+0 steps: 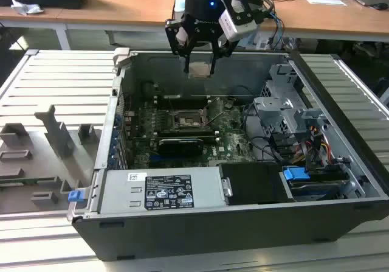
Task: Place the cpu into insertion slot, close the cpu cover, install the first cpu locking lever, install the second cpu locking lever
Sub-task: 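Place the cpu into insertion slot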
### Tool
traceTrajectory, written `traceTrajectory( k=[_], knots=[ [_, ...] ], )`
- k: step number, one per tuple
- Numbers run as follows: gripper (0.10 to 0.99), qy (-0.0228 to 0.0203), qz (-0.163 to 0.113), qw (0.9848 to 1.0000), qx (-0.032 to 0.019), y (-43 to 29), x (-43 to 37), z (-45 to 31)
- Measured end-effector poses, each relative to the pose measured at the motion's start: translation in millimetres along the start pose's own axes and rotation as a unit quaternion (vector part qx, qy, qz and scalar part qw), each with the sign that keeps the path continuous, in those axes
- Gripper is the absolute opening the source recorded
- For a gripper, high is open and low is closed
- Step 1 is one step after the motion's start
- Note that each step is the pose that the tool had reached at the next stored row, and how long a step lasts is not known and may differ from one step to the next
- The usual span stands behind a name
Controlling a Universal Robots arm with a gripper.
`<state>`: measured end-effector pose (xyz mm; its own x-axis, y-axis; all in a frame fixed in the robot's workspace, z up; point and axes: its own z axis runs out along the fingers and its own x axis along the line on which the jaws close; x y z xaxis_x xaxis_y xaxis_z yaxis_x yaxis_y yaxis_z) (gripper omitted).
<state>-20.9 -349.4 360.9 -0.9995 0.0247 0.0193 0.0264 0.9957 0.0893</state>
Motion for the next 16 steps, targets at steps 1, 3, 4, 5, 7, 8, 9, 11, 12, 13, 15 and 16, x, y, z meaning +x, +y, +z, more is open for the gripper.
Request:
traceTrajectory(
  k=[1,3,4,5,7,8,9,11,12,13,15,16],
  knots=[
    [0.541,0.0000,0.000,1.0000,0.0000,0.0,0.0,0.0],
    [0.541,-0.0005,0.005,1.0000,-0.0001,0.0,-0.1,0.0],
    [0.541,-0.0012,0.013,0.9999,-0.0002,0.0,0.0,0.0],
    [0.541,-0.0027,0.030,0.9995,-0.0006,0.0,0.0,0.2],
    [0.541,-0.0050,0.056,0.9984,-0.0010,0.0,0.0,0.5],
    [0.541,-0.0067,0.075,0.9971,-0.0014,-0.1,0.0,0.7],
    [0.541,-0.0080,0.089,0.9960,-0.0017,-0.1,0.0,1.0],
    [0.541,-0.0123,0.139,0.9902,-0.0026,-0.2,0.0,2.0],
    [0.541,-0.0132,0.150,0.9887,-0.0028,-0.2,0.0,2.2],
    [0.541,-0.0144,0.164,0.9863,-0.0031,-0.2,-0.1,2.5],
    [0.541,-0.0160,0.184,0.9828,-0.0035,-0.3,-0.1,3.0],
    [0.541,-0.0164,0.189,0.9819,-0.0036,-0.3,-0.1,3.1]
  ],
)
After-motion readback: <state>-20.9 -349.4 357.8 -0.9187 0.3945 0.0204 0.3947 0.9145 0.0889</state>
